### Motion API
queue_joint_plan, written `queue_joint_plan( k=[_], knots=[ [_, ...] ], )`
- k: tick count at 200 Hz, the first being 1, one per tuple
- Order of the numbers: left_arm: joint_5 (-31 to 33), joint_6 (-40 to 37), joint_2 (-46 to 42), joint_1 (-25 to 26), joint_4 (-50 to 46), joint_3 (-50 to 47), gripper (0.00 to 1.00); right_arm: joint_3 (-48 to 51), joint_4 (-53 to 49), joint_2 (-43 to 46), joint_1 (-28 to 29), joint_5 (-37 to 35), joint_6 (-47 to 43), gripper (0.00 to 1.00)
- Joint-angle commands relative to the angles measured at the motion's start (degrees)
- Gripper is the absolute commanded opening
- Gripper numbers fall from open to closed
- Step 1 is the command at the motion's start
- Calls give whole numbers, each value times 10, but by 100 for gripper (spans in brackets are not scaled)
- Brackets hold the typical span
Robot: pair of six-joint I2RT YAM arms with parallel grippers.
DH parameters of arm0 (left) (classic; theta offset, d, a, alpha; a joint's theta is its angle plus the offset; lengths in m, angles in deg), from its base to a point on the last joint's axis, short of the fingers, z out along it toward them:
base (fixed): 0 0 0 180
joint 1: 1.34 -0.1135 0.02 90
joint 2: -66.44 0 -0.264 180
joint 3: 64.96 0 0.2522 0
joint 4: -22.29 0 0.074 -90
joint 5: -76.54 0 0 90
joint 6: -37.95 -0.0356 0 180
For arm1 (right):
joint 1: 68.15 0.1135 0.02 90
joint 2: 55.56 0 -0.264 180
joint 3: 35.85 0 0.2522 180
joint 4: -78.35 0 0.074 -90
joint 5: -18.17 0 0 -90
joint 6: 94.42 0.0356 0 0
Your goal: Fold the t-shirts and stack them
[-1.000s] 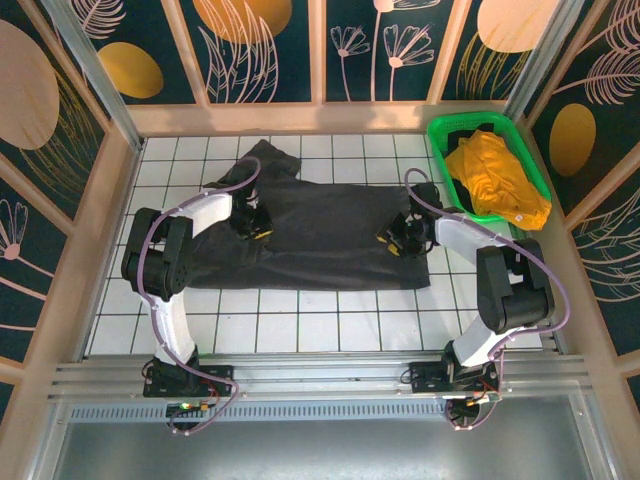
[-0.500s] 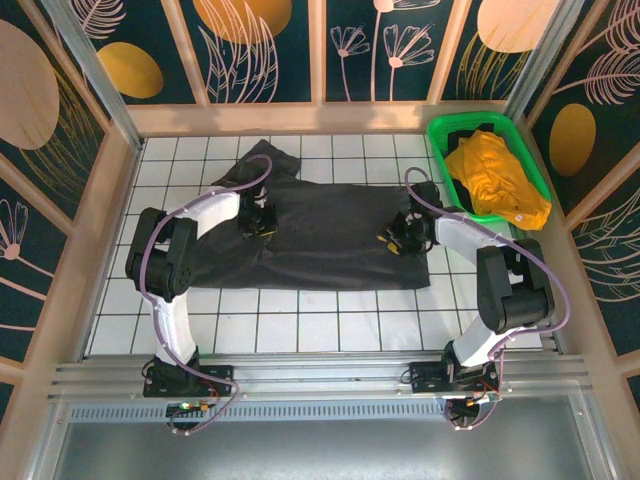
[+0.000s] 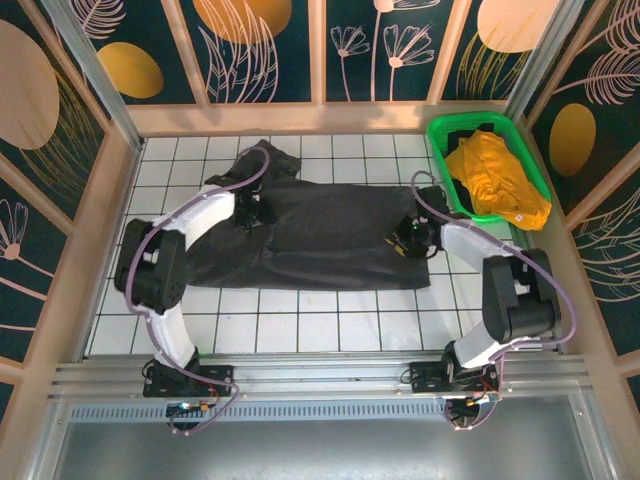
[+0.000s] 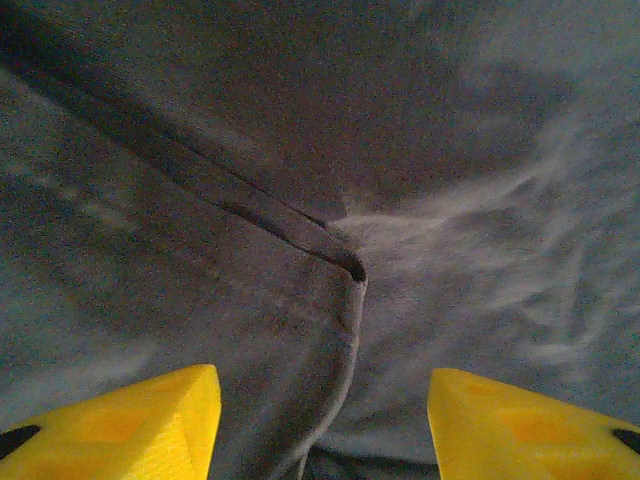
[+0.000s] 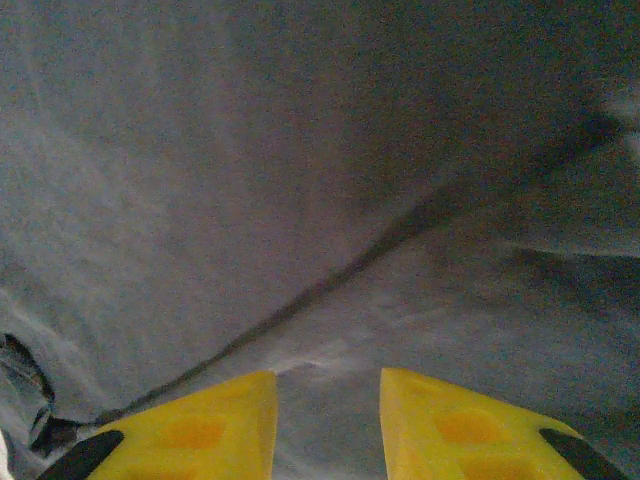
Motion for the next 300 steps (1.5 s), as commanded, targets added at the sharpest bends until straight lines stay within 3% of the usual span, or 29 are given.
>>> queue_joint_plan(
  k=[1,32,79,110,162,228,256,276,300],
  knots=[
    [7,57,-75,-59,7,-68,49,34,14,29,-19,-28,1,32],
    [-32,85,-79,-133,55,-142,37,41,27,7,-24,-29,-12,30],
    [-24,129,-20,-200,109,-196,28,25,-18,-49,-28,-98,-22,23],
    [19,146,-24,-235,96,-250,25,27,-83,-56,-39,-155,-7,17],
    [62,119,-88,-266,68,-325,26,46,-142,-29,-34,-148,-23,15],
    [109,113,-165,-271,16,-358,28,101,-204,48,42,-88,-11,15],
    [121,133,-190,-275,13,-368,31,109,-208,69,40,-99,-6,16],
    [128,148,-196,-275,6,-333,36,84,-198,73,29,-102,-8,21],
    [112,156,-198,-273,14,-245,44,21,-171,86,26,-119,-23,36]
  ],
)
